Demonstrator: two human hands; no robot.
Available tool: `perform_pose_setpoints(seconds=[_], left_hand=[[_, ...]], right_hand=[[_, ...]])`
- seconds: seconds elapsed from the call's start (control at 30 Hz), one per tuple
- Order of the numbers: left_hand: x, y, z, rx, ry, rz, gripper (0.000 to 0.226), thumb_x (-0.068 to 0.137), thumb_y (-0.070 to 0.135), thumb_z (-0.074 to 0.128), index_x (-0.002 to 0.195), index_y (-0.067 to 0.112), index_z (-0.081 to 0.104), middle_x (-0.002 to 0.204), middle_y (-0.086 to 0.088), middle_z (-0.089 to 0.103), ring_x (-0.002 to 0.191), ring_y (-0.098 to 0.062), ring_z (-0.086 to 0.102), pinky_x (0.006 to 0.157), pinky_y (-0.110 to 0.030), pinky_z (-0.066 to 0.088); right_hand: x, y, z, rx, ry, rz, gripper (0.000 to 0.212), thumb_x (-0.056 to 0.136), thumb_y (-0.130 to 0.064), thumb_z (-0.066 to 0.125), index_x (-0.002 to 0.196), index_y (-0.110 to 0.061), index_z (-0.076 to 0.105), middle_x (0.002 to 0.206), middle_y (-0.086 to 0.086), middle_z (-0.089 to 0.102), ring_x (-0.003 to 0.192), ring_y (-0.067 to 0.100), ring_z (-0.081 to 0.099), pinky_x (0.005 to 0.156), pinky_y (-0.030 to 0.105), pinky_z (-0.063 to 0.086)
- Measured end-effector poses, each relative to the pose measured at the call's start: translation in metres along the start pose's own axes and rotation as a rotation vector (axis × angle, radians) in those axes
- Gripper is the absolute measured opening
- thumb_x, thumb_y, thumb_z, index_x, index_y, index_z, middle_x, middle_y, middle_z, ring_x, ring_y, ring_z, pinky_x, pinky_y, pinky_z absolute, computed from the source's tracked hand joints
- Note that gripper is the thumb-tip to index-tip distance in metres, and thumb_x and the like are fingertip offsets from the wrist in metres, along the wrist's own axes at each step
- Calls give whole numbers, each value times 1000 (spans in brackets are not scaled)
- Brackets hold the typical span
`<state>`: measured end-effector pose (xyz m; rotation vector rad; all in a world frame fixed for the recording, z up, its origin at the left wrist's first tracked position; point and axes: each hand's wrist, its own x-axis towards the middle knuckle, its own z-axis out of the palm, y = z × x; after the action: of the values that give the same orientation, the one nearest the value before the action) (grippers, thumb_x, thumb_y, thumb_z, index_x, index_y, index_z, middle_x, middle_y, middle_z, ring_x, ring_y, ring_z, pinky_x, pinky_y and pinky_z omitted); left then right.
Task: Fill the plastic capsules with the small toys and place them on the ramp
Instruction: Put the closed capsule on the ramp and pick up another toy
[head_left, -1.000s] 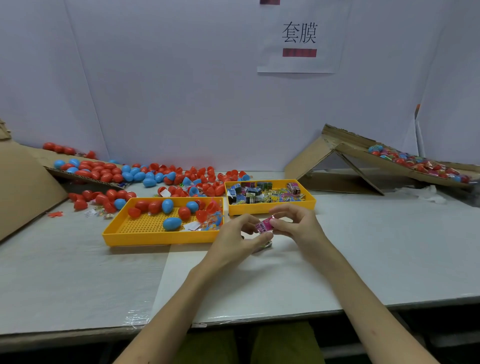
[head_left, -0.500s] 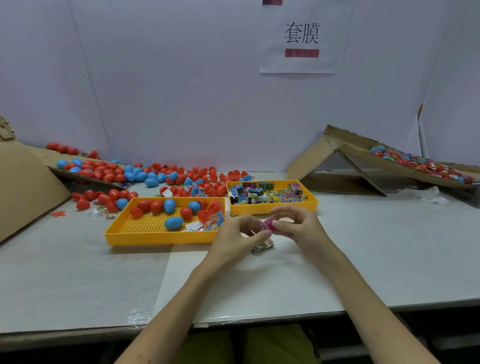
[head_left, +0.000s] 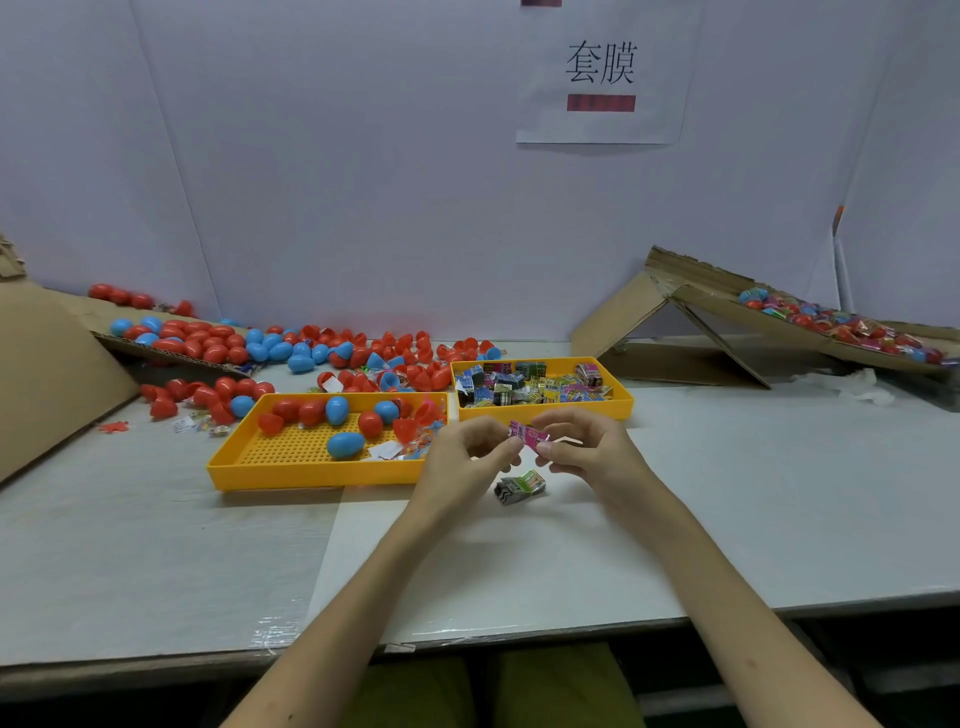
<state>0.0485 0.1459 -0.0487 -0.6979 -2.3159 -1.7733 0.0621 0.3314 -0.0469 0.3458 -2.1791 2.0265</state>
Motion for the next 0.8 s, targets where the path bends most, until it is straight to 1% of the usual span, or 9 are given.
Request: perform_pose_setpoints(seconds=[0.07, 0.2, 0.3, 0.37, 0.47, 0.53, 0.63, 0.73, 0.8], left_hand=[[0, -1, 1, 7, 2, -8, 14, 95, 18, 66, 85, 10, 71, 73, -1, 72, 67, -4, 65, 62, -15, 49], [1, -2, 1, -4, 22, -30, 12, 96, 16, 65, 88, 11, 70, 75, -2, 72, 67, -5, 66, 61, -15, 49], [0, 1, 0, -16, -21, -35, 15, 96, 14, 64, 82, 17, 67, 74, -3, 73, 66, -6, 67, 60, -15, 48], [-1, 2, 1, -22, -72, -44, 20, 96, 12, 62, 78, 20, 64, 75, -4, 73, 67, -7, 67, 59, -13, 48], [-2, 3, 2, 8, -90, -37, 19, 98, 18, 61, 79, 22, 64, 79, -5, 74, 71, -8, 68, 60, -14, 47], [-3, 3, 2, 15, -87, -11, 15, 97, 22, 64, 83, 19, 65, 81, -6, 73, 73, -12, 67, 61, -16, 48], [-2, 3, 2, 10, -92, 21, 11, 93, 21, 70, 84, 16, 66, 82, -6, 72, 73, -14, 67, 65, -22, 53], [-2, 3, 1, 23, -79, 30, 10, 90, 17, 74, 83, 18, 67, 83, -3, 72, 73, -11, 66, 66, -21, 52], [-1, 3, 1, 9, -62, 22, 9, 90, 16, 74, 83, 15, 68, 81, -4, 72, 70, -8, 65, 64, -18, 50]], right_hand=[[-1, -1, 1, -13, -15, 3, 27, 84, -6, 75, 95, -30, 76, 89, 1, 74, 76, 16, 70, 69, 25, 54], [-3, -4, 4, -15, -68, 21, 27, 74, -20, 77, 95, -36, 76, 87, -2, 73, 74, 13, 68, 67, 22, 53], [-3, -4, 5, 6, -92, 17, 22, 73, -26, 84, 93, -32, 76, 84, 0, 75, 74, 13, 68, 66, 21, 52], [-4, -4, 6, 19, -80, 8, 15, 72, -29, 80, 86, -28, 74, 81, 3, 75, 73, 12, 68, 64, 21, 52], [-3, -2, 5, -22, -54, -7, 7, 73, -33, 77, 75, -27, 74, 79, 1, 74, 75, 11, 67, 65, 21, 52], [-3, -1, 3, -36, -27, -17, 9, 73, -34, 77, 75, -25, 74, 80, 0, 74, 77, 11, 67, 66, 22, 52], [-1, 0, 1, -40, 5, -25, 17, 72, -35, 75, 80, -19, 74, 77, -3, 73, 75, 8, 65, 66, 22, 51], [0, 2, 1, -46, -3, -21, 20, 73, -35, 74, 83, -18, 75, 77, -3, 73, 74, 7, 65, 64, 20, 51], [1, 2, 1, -41, 8, -24, 16, 73, -34, 75, 81, -21, 77, 79, -1, 74, 75, 7, 66, 64, 19, 51]])
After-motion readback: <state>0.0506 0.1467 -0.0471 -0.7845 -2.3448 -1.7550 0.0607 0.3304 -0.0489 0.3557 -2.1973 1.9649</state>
